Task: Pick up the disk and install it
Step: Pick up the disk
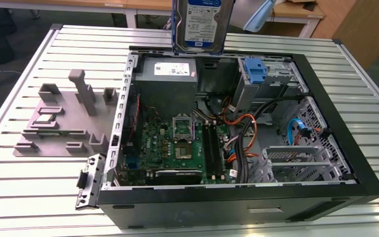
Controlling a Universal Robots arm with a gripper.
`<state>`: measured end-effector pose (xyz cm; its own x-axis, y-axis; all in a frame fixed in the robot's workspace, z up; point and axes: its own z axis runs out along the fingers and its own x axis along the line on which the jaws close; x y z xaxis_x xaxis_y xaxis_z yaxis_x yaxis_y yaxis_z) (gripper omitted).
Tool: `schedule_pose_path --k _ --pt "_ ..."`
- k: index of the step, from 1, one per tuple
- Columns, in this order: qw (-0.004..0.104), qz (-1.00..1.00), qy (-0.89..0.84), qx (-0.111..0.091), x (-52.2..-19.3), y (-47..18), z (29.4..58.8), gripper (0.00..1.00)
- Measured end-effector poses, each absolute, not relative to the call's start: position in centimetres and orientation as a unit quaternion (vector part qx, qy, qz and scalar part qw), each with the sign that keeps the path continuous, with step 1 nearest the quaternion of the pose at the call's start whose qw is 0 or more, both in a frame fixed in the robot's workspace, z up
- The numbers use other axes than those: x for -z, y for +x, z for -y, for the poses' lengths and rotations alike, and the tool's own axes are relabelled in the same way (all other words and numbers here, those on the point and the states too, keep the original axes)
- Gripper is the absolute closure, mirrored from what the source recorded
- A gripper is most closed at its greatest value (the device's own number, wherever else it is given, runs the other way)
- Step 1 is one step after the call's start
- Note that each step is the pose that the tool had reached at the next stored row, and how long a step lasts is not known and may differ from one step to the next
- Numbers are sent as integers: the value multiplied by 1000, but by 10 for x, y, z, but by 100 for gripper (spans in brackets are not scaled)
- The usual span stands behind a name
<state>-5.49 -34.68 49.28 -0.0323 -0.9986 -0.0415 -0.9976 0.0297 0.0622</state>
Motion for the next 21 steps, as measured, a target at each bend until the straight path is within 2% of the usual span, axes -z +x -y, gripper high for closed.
schedule_pose_path --k 21 --pt "7 717 696 37 -493 -55 360 65"
